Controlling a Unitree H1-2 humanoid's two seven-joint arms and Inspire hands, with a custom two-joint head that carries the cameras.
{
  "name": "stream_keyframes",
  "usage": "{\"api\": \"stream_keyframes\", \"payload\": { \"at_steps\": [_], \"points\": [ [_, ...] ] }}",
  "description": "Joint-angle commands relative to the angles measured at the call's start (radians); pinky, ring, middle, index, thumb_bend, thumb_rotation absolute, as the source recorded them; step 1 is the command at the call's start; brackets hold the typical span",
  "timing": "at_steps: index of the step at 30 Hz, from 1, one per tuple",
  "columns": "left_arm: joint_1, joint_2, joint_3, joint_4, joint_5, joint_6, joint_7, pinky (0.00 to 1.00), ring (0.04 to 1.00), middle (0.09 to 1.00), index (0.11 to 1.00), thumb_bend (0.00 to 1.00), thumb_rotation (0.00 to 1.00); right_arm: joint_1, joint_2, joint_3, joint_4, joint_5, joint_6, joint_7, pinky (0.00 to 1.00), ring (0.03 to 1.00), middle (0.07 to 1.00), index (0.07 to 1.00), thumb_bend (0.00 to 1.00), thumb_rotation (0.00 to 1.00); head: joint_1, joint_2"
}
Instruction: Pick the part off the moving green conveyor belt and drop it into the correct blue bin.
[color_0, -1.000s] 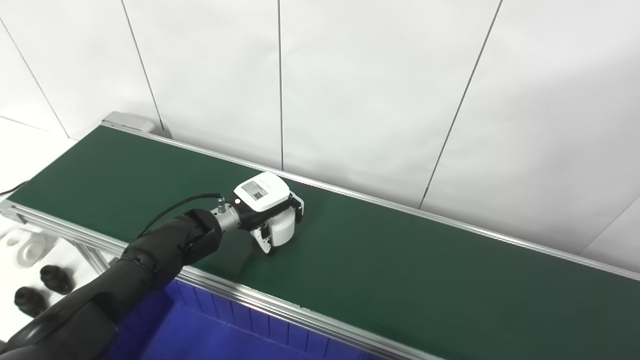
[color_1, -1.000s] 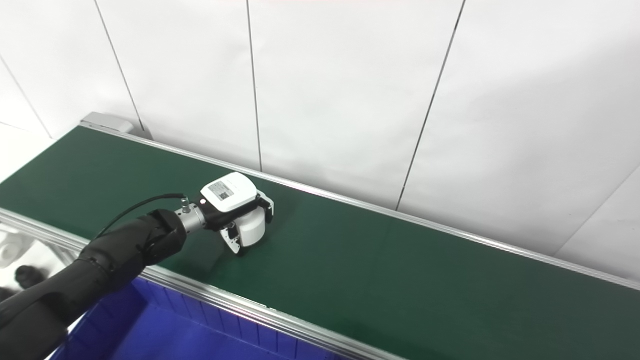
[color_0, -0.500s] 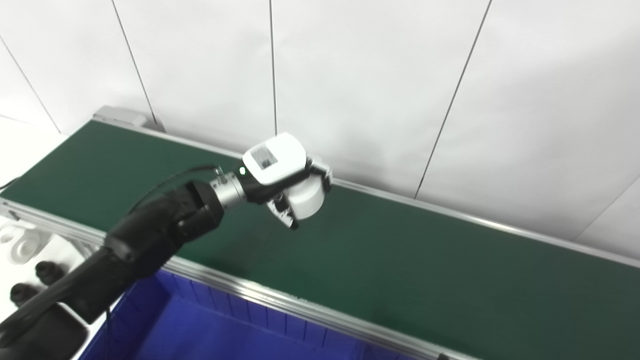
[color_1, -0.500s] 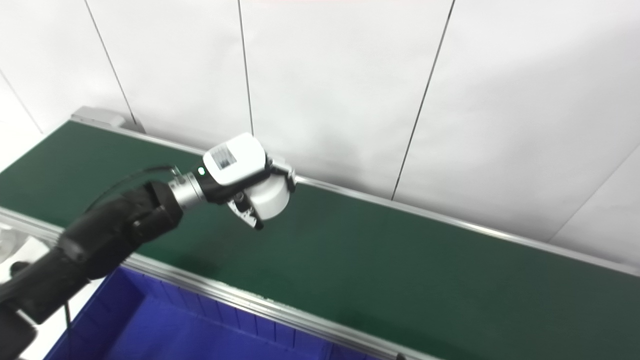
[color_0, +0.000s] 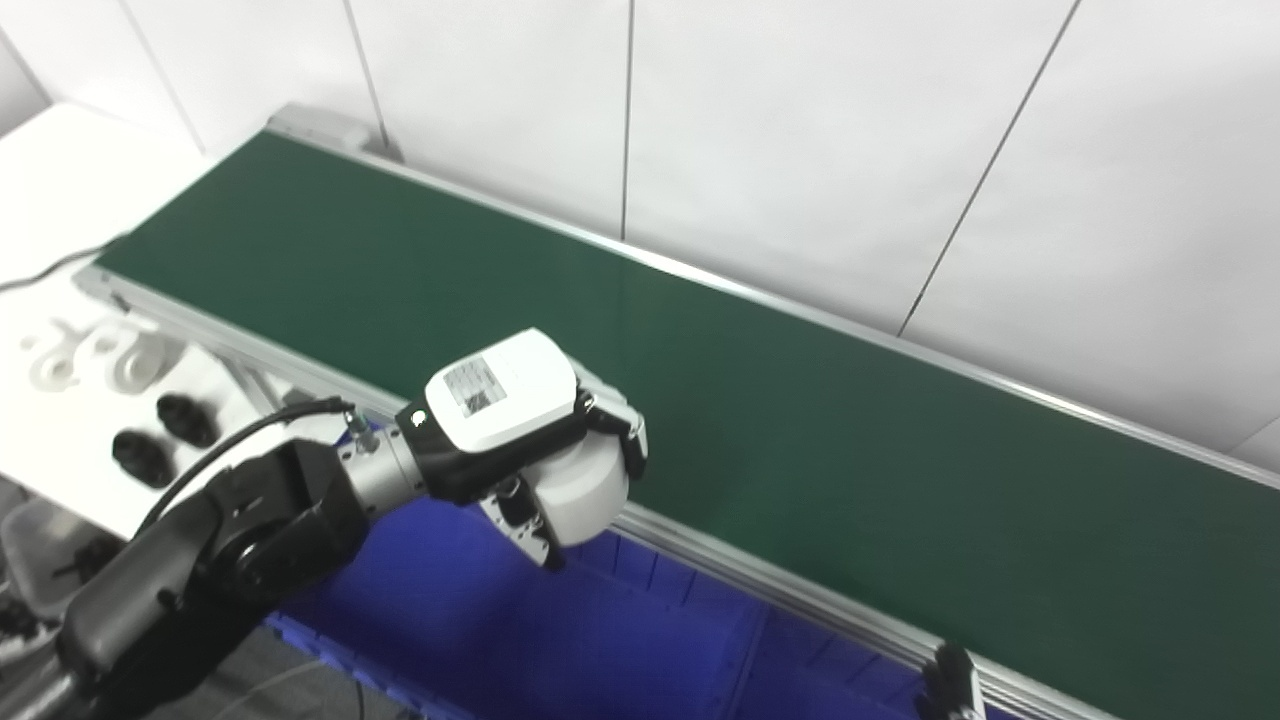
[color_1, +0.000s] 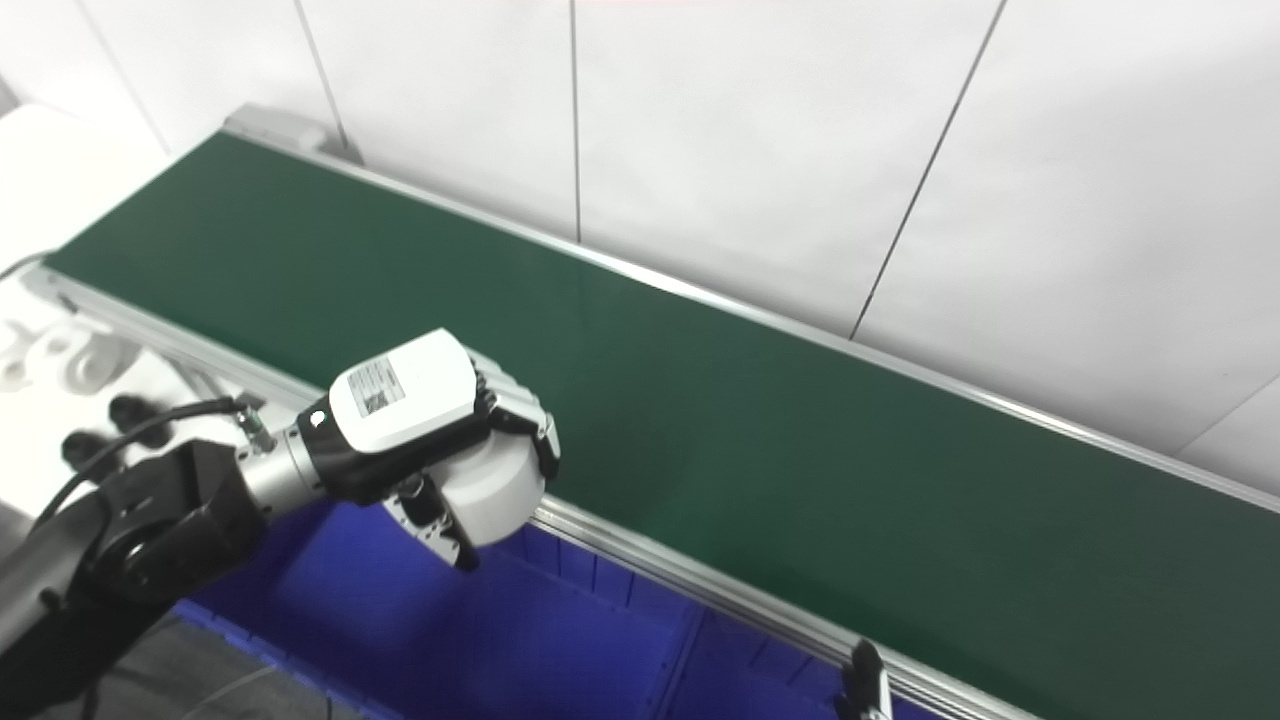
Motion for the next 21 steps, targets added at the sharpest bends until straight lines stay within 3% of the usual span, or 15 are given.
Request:
{"api": "stream_keyframes", "payload": {
  "at_steps": [1, 6, 13, 16, 17, 18, 19, 20, 21],
  "points": [
    [0.077, -0.035, 0.005, -0.011, 0.044, -0.031, 0.061, 0.37, 0.427, 0.492, 0.506, 0.50, 0.00, 0.011, -0.005, -0.009, -0.037, 0.015, -0.011, 0.016, 0.95, 0.973, 1.000, 1.000, 0.96, 1.00, -0.002, 0.004],
    [0.153, -0.085, -0.001, 0.143, 0.160, -0.122, 0.180, 0.40, 0.445, 0.492, 0.488, 0.50, 0.00, 0.011, -0.008, -0.019, -0.028, 0.024, -0.016, 0.035, 0.92, 0.954, 1.000, 1.000, 0.95, 1.00, -0.024, 0.005],
    [0.125, -0.114, 0.003, 0.242, 0.274, -0.066, 0.180, 0.38, 0.410, 0.484, 0.516, 0.50, 0.00, 0.010, -0.007, -0.025, -0.021, 0.045, -0.017, 0.057, 0.90, 0.952, 1.000, 1.000, 0.96, 0.98, -0.045, -0.001],
    [0.131, -0.131, 0.012, 0.231, 0.323, 0.011, 0.132, 0.38, 0.402, 0.471, 0.537, 0.50, 0.00, 0.011, -0.007, -0.028, -0.021, 0.056, -0.019, 0.062, 0.89, 0.941, 0.999, 1.000, 0.96, 0.96, -0.047, 0.001],
    [0.136, -0.134, 0.016, 0.217, 0.335, 0.044, 0.101, 0.41, 0.461, 0.479, 0.517, 0.51, 0.00, 0.011, -0.007, -0.029, -0.022, 0.056, -0.019, 0.063, 0.89, 0.939, 0.998, 1.000, 0.96, 0.96, -0.049, 0.002],
    [0.140, -0.133, 0.017, 0.200, 0.354, 0.073, 0.068, 0.46, 0.544, 0.582, 0.586, 0.77, 0.02, 0.012, -0.006, -0.029, -0.024, 0.056, -0.018, 0.063, 0.88, 0.935, 0.996, 1.000, 0.96, 0.96, -0.049, 0.002],
    [0.145, -0.126, 0.015, 0.177, 0.389, 0.099, 0.028, 0.55, 0.639, 0.682, 0.672, 0.90, 0.12, 0.012, -0.005, -0.030, -0.025, 0.058, -0.017, 0.064, 0.88, 0.932, 0.994, 1.000, 0.97, 0.96, -0.049, 0.002],
    [0.148, -0.121, 0.011, 0.162, 0.414, 0.116, 0.002, 0.66, 0.728, 0.770, 0.756, 0.97, 0.25, 0.013, -0.005, -0.030, -0.026, 0.059, -0.017, 0.066, 0.88, 0.929, 0.993, 1.000, 0.97, 0.95, -0.051, 0.002],
    [0.150, -0.116, 0.008, 0.147, 0.434, 0.127, -0.022, 0.67, 0.736, 0.779, 0.765, 0.98, 0.26, 0.013, -0.005, -0.031, -0.027, 0.058, -0.017, 0.067, 0.88, 0.929, 0.993, 1.000, 0.97, 0.95, -0.051, 0.002]
  ]
}}
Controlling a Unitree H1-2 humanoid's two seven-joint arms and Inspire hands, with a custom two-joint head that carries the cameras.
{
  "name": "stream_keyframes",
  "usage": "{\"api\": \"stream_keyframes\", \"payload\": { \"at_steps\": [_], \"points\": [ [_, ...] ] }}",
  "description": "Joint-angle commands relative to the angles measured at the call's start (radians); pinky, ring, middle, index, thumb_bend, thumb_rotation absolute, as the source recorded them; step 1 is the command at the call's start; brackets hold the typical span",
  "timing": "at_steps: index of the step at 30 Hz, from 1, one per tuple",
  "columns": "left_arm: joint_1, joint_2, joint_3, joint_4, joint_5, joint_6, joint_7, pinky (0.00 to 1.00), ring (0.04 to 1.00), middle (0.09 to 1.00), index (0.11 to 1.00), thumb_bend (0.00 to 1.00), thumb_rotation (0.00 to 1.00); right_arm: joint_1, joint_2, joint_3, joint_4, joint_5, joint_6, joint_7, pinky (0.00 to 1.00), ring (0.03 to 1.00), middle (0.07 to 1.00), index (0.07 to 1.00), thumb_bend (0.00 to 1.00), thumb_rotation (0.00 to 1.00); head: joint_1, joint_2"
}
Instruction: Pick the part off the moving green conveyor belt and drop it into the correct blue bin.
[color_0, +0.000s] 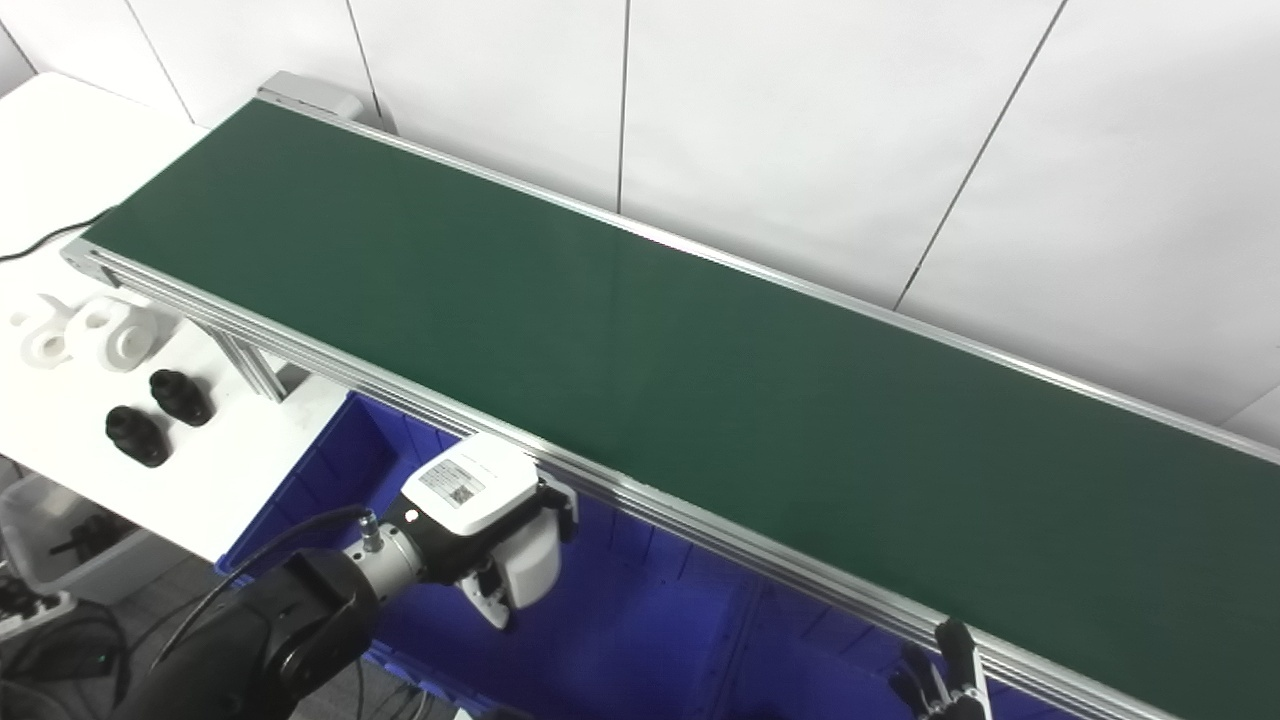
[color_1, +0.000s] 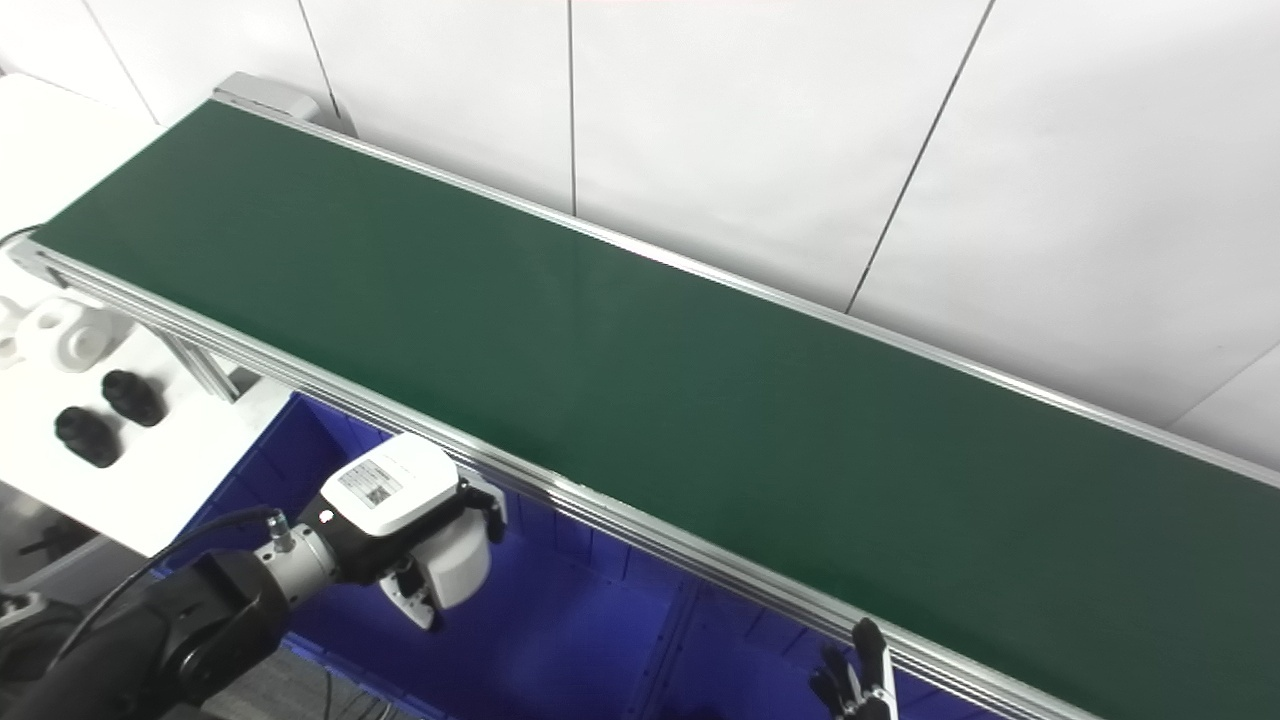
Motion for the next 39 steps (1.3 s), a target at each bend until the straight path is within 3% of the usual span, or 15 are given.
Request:
{"api": "stream_keyframes", "payload": {
  "at_steps": [1, 5, 11, 15, 16, 19, 24, 26, 29, 31, 32, 33, 34, 37, 39],
  "points": [
    [0.004, 0.025, 0.002, -0.056, 0.045, 0.025, -0.033, 0.73, 0.783, 0.818, 0.803, 0.99, 0.31, 0.010, 0.003, -0.003, -0.031, 0.009, -0.015, 0.013, 0.88, 0.930, 0.993, 1.000, 0.97, 0.95, -0.001, 0.001],
    [0.022, 0.021, 0.002, -0.108, 0.108, 0.031, -0.040, 0.93, 0.944, 0.973, 0.945, 1.00, 0.59, 0.013, 0.001, -0.005, -0.038, 0.017, -0.008, 0.019, 0.87, 0.928, 0.990, 1.000, 0.97, 0.95, -0.005, 0.004],
    [0.051, 0.009, 0.026, -0.173, 0.077, 0.037, -0.053, 0.97, 0.962, 1.000, 0.970, 1.00, 0.64, 0.018, -0.002, -0.009, -0.043, 0.017, -0.008, 0.023, 0.87, 0.922, 0.987, 1.000, 0.97, 0.97, -0.007, 0.011],
    [0.063, 0.036, 0.037, -0.200, -0.146, -0.050, -0.007, 0.96, 0.957, 0.999, 0.988, 0.92, 0.69, 0.021, 0.000, -0.008, -0.044, 0.011, -0.011, 0.024, 0.86, 0.920, 0.986, 1.000, 0.97, 0.97, -0.034, 0.013],
    [0.071, 0.030, 0.044, -0.203, -0.247, -0.098, 0.035, 0.95, 0.953, 0.998, 0.989, 0.91, 0.70, 0.023, 0.001, -0.007, -0.046, 0.009, -0.010, 0.025, 0.86, 0.920, 0.986, 1.000, 0.97, 0.97, -0.051, 0.018],
    [0.095, -0.026, 0.042, -0.255, -0.485, -0.202, 0.132, 0.92, 0.900, 0.884, 0.888, 0.80, 0.66, 0.026, 0.008, -0.004, -0.054, -0.005, -0.002, 0.023, 0.85, 0.909, 0.975, 1.000, 0.97, 0.97, -0.112, 0.032],
    [0.138, -0.145, -0.015, -0.362, -0.690, -0.228, 0.171, 0.92, 0.886, 0.850, 0.854, 0.77, 0.69, 0.026, 0.040, 0.007, -0.064, -0.055, 0.014, 0.009, 0.83, 0.892, 0.961, 1.000, 0.99, 0.98, -0.231, 0.053],
    [0.187, -0.221, -0.076, -0.404, -0.756, -0.134, 0.143, 0.88, 0.915, 0.898, 0.909, 0.75, 0.74, 0.027, 0.070, 0.014, -0.066, -0.080, 0.024, -0.004, 0.86, 0.900, 0.962, 1.000, 1.00, 0.97, -0.309, 0.058],
    [0.242, -0.285, -0.132, -0.419, -0.852, 0.054, 0.097, 0.99, 0.994, 0.993, 0.994, 0.83, 0.85, 0.029, 0.106, 0.023, -0.068, -0.121, 0.038, -0.015, 0.91, 0.919, 0.972, 1.000, 1.00, 0.99, -0.384, 0.060],
    [0.250, -0.326, -0.144, -0.359, -0.891, 0.108, 0.099, 1.00, 0.998, 0.998, 0.999, 0.84, 0.89, 0.028, 0.130, 0.033, -0.066, -0.150, 0.043, -0.022, 0.92, 0.921, 0.974, 1.000, 1.00, 1.00, -0.427, 0.061],
    [0.247, -0.339, -0.139, -0.305, -0.913, 0.102, 0.108, 1.00, 0.999, 0.999, 1.000, 0.85, 0.91, 0.027, 0.144, 0.040, -0.059, -0.166, 0.042, -0.027, 0.92, 0.921, 0.974, 1.000, 1.00, 1.00, -0.486, 0.057],
    [0.244, -0.345, -0.133, -0.268, -0.928, 0.096, 0.113, 1.00, 1.000, 1.000, 1.000, 0.83, 0.91, 0.026, 0.154, 0.045, -0.054, -0.178, 0.041, -0.031, 0.92, 0.922, 0.977, 1.000, 1.00, 1.00, -0.496, 0.057],
    [0.236, -0.336, -0.117, -0.215, -0.948, 0.059, 0.115, 1.00, 1.000, 1.000, 1.000, 0.83, 0.92, 0.026, 0.166, 0.053, -0.044, -0.192, 0.038, -0.037, 0.92, 0.923, 0.978, 1.000, 1.00, 1.00, -0.551, 0.051],
    [0.214, -0.280, -0.074, -0.088, -0.962, -0.057, 0.110, 1.00, 1.000, 1.000, 1.000, 0.78, 0.90, 0.026, 0.198, 0.072, -0.023, -0.222, 0.027, -0.060, 0.93, 0.925, 0.981, 1.000, 0.98, 1.00, -0.605, 0.035],
    [0.200, -0.237, -0.055, -0.031, -0.926, -0.126, 0.109, 1.00, 1.000, 1.000, 1.000, 0.71, 0.84, 0.027, 0.215, 0.082, -0.010, -0.231, 0.021, -0.075, 0.93, 0.924, 0.978, 0.998, 0.95, 0.98, -0.639, 0.029]
  ]
}}
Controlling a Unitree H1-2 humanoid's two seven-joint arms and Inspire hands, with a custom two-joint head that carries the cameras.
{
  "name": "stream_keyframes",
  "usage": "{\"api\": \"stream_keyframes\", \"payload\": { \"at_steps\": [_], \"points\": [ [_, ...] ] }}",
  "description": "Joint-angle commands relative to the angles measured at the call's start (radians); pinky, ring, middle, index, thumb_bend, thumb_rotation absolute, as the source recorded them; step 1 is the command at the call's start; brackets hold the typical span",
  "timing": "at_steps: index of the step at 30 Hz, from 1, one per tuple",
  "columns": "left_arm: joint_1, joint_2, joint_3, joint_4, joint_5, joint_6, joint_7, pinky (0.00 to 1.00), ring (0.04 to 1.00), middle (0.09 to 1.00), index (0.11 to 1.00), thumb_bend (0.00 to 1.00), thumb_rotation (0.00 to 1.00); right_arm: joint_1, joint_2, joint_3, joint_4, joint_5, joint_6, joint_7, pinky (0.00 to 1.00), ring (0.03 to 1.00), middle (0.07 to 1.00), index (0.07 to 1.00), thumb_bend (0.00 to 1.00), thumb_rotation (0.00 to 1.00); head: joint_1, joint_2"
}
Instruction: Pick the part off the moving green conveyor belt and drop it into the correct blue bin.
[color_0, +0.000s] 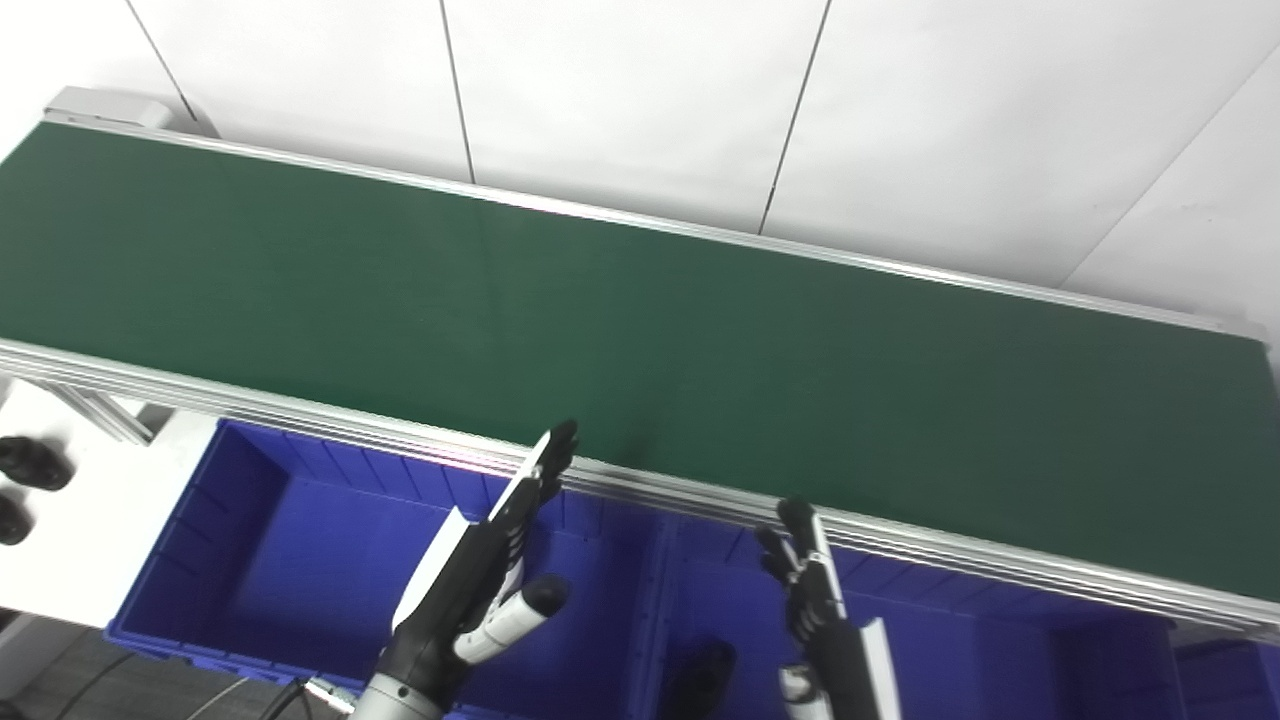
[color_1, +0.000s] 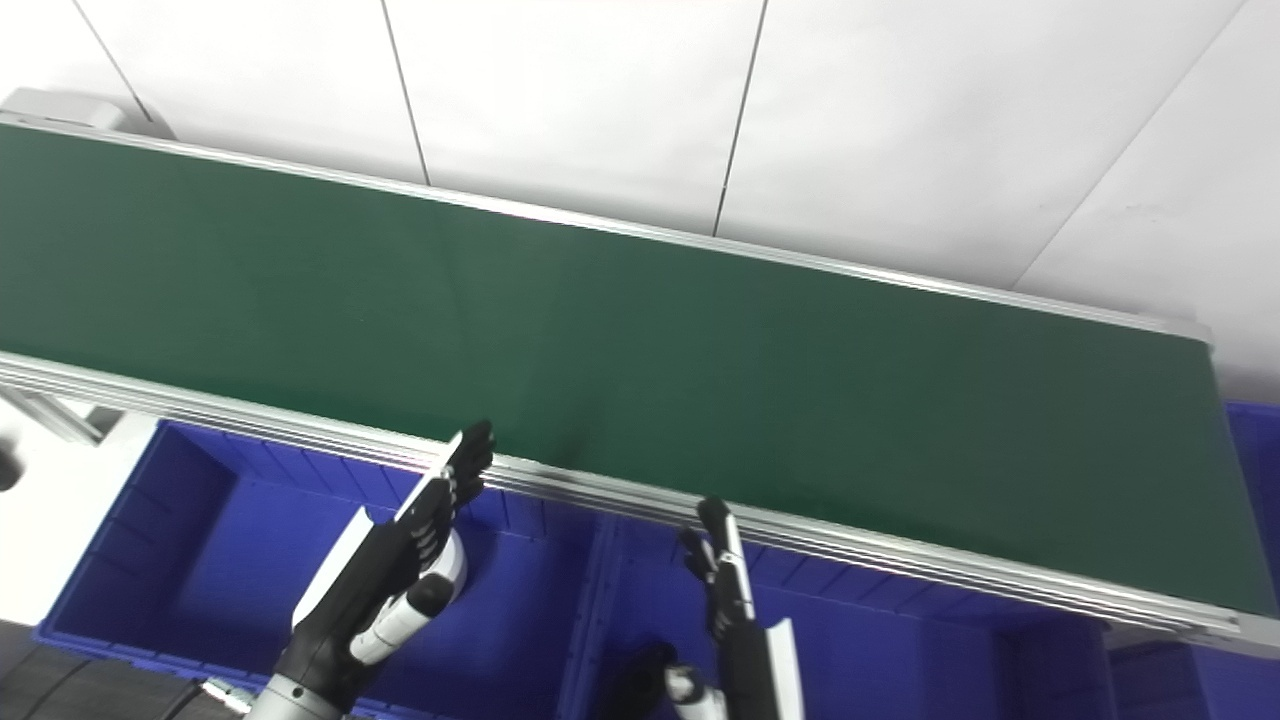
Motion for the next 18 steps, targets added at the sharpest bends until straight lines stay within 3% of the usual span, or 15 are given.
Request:
{"api": "stream_keyframes", "payload": {
  "at_steps": [1, 4, 8, 13, 18],
  "points": [
    [-0.012, 0.046, 0.021, 0.007, 0.027, -0.110, 0.006, 1.00, 1.000, 1.000, 1.000, 0.70, 0.83, 0.009, 0.054, 0.034, -0.004, -0.014, -0.018, -0.020, 0.93, 0.924, 0.978, 0.998, 0.94, 0.98, -0.038, -0.004],
    [-0.028, 0.078, 0.027, 0.040, 0.044, -0.173, 0.007, 1.00, 1.000, 1.000, 1.000, 0.68, 0.79, 0.004, 0.063, 0.051, 0.000, -0.041, -0.006, -0.029, 0.94, 0.937, 0.992, 1.000, 0.93, 0.98, -0.101, -0.011],
    [-0.046, 0.095, 0.033, 0.084, 0.065, -0.229, 0.013, 1.00, 1.000, 1.000, 1.000, 0.66, 0.75, -0.001, 0.075, 0.063, 0.008, -0.069, 0.005, -0.040, 0.94, 0.937, 1.000, 0.999, 0.92, 0.97, -0.124, -0.013],
    [-0.049, 0.096, 0.036, 0.097, 0.081, -0.235, 0.009, 1.00, 1.000, 1.000, 1.000, 0.63, 0.77, 0.000, 0.072, 0.069, 0.008, -0.066, 0.011, -0.034, 0.98, 0.957, 1.000, 1.000, 0.92, 0.96, -0.115, -0.002],
    [-0.052, 0.098, 0.030, 0.088, 0.066, -0.225, -0.005, 1.00, 1.000, 1.000, 1.000, 0.65, 0.80, 0.002, 0.065, 0.067, -0.027, -0.063, 0.050, -0.024, 0.98, 0.953, 1.000, 1.000, 0.93, 0.98, -0.084, 0.037]
  ]
}}
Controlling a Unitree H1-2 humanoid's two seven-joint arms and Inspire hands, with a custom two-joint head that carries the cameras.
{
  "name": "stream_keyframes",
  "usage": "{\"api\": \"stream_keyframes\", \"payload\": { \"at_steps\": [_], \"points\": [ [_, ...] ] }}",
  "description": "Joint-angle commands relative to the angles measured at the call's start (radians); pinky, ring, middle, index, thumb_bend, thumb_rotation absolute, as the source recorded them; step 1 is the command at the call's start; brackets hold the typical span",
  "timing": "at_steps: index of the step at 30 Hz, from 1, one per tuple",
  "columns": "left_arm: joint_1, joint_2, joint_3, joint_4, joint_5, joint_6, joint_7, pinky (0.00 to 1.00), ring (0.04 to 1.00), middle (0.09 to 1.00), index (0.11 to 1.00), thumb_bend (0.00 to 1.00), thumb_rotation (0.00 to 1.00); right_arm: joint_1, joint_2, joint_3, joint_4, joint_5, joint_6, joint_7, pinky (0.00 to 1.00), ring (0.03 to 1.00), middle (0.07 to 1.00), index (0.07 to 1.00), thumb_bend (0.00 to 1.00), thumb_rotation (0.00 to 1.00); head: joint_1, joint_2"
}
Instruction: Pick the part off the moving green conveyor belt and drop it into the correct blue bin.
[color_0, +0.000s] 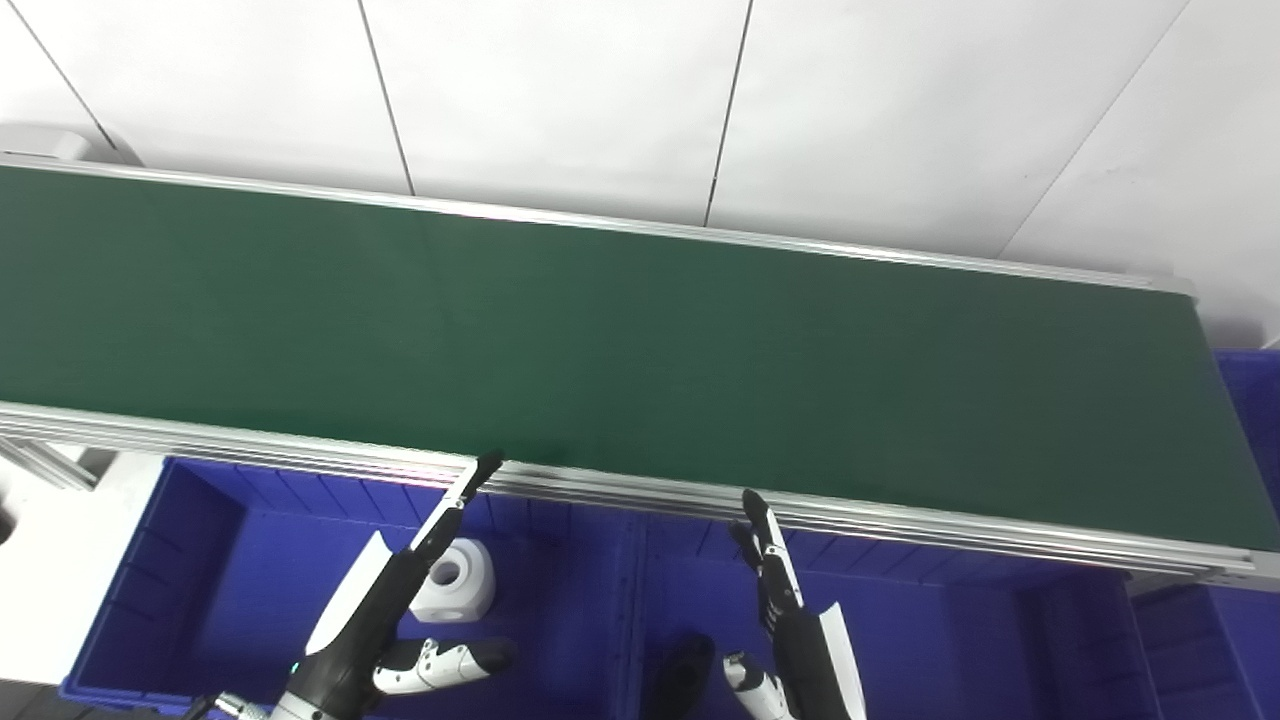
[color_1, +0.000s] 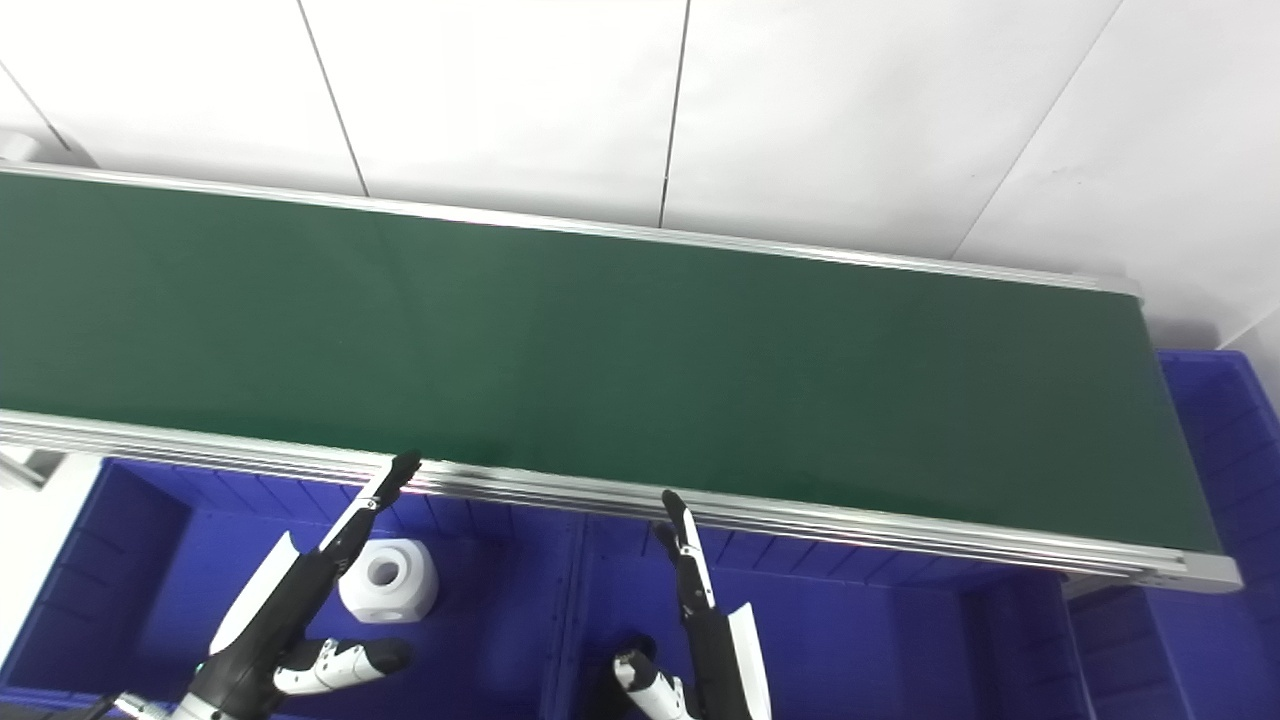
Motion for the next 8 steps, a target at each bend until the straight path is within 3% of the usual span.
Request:
{"api": "stream_keyframes", "payload": {
  "at_steps": [1, 4, 5, 8],
  "points": [
    [-0.006, 0.005, -0.003, -0.029, -0.018, -0.021, -0.005, 1.00, 1.000, 1.000, 1.000, 0.67, 0.81, 0.005, 0.063, 0.060, -0.038, 0.009, 0.016, 0.003, 0.98, 0.948, 1.000, 1.000, 0.93, 0.98, -0.005, 0.004],
    [-0.008, 0.009, 0.001, -0.033, -0.026, -0.018, -0.008, 1.00, 1.000, 1.000, 1.000, 0.69, 0.84, 0.000, 0.060, 0.063, -0.045, 0.016, 0.031, 0.007, 0.95, 0.921, 1.000, 1.000, 0.93, 0.99, -0.042, 0.006],
    [-0.010, 0.012, 0.004, -0.032, -0.029, -0.018, -0.010, 1.00, 1.000, 1.000, 1.000, 0.70, 0.85, -0.002, 0.061, 0.066, -0.043, 0.011, 0.034, 0.005, 0.95, 0.919, 1.000, 1.000, 0.93, 0.99, -0.085, 0.005],
    [-0.016, 0.024, 0.011, -0.022, -0.028, -0.030, -0.013, 1.00, 1.000, 1.000, 1.000, 0.69, 0.85, -0.006, 0.067, 0.071, -0.041, 0.012, 0.048, 0.002, 0.93, 0.908, 0.993, 1.000, 0.92, 0.98, -0.081, 0.007]
  ]
}}
